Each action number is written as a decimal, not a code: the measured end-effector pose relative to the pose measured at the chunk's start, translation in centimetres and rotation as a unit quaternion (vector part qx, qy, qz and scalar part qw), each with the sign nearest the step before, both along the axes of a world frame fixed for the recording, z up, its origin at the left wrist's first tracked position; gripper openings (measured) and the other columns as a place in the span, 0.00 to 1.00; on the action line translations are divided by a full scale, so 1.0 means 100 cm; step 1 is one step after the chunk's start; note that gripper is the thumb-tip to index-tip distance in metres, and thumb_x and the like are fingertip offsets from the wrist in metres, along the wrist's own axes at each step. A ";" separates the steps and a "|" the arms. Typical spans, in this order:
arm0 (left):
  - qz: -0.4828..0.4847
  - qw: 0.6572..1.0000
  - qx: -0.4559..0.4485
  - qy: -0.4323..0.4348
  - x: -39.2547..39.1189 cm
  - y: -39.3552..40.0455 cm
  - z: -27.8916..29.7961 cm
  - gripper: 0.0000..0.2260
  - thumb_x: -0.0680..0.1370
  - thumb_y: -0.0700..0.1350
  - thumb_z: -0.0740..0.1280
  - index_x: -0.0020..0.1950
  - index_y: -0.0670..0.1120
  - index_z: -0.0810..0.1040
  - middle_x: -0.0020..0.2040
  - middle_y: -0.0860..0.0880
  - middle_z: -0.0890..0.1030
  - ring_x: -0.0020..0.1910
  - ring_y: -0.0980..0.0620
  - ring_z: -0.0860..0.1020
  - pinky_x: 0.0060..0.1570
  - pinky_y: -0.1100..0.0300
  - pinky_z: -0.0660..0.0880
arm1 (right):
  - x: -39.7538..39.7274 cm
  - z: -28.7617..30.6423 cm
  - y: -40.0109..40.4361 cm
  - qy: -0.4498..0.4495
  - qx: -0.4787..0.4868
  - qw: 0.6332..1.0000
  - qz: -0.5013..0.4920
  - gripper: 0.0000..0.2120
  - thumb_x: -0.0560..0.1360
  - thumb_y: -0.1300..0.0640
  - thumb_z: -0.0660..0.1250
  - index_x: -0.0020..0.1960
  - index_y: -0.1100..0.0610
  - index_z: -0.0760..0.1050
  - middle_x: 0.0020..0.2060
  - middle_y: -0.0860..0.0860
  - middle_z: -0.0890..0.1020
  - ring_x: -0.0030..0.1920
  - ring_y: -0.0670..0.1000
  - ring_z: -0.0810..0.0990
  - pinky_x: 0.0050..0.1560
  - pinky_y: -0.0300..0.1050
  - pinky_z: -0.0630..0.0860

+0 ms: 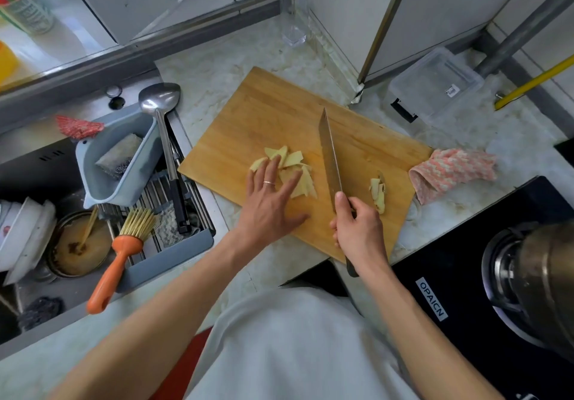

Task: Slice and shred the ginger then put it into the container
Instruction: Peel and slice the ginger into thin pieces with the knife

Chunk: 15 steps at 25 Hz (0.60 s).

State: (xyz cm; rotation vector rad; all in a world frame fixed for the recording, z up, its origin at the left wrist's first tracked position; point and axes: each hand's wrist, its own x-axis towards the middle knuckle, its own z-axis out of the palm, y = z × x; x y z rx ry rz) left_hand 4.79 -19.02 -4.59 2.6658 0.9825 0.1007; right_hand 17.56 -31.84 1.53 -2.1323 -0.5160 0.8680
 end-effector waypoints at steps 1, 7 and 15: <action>-0.079 0.996 0.016 0.026 0.007 0.006 -0.006 0.33 0.76 0.66 0.64 0.78 0.56 0.63 0.80 0.39 0.54 0.78 0.37 0.51 0.75 0.35 0.51 | 0.001 0.001 -0.001 0.001 -0.003 1.000 -0.002 0.21 0.83 0.43 0.58 0.41 0.57 0.76 0.28 0.48 0.79 0.25 0.41 0.76 0.38 0.57 0.81; -0.348 0.927 0.120 -0.077 0.030 0.078 -0.019 0.09 0.81 0.48 0.67 0.59 0.47 0.80 0.58 0.41 0.79 0.61 0.39 0.76 0.68 0.39 0.69 | 0.004 0.008 0.002 0.003 -0.014 1.000 0.005 0.23 0.83 0.43 0.58 0.42 0.61 0.75 0.27 0.50 0.78 0.24 0.41 0.75 0.36 0.58 0.79; -0.235 0.966 0.077 -0.082 0.017 0.121 -0.004 0.17 0.81 0.52 0.63 0.65 0.46 0.79 0.65 0.39 0.76 0.65 0.38 0.75 0.65 0.43 0.72 | 0.010 0.008 0.018 0.022 -0.016 1.000 0.006 0.23 0.82 0.42 0.59 0.46 0.61 0.77 0.30 0.55 0.80 0.28 0.50 0.74 0.37 0.61 0.78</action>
